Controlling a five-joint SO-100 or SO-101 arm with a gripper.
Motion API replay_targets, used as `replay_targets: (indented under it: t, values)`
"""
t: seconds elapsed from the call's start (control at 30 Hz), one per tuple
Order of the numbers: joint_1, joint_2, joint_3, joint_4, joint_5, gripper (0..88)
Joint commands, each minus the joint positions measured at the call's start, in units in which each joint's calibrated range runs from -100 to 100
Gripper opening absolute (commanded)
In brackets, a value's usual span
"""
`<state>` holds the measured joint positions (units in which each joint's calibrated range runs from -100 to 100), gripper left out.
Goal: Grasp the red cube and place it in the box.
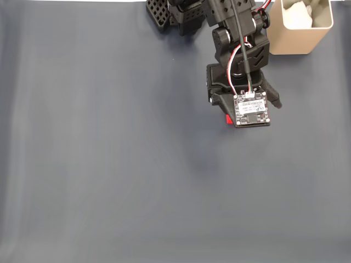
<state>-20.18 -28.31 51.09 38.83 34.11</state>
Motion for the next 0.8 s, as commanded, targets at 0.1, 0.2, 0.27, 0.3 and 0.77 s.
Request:
replay_targets:
  t: [0.1,0.2,0.27,0.3,0.77]
  values:
    - [-0.30,-0.81,-0.23,-0.38,-0.15,41.0]
    - [-0.30,-0.90,-0.50,-0.14,0.15,34.2]
    - [-0.30,-0.98,-0.59,0.03,0.20,27.0]
    - [-0.30,-0.98,-0.68,0.03,0.24,23.8]
    - [-0.66,-1.16,-1.87,2.00,1.32,4.9]
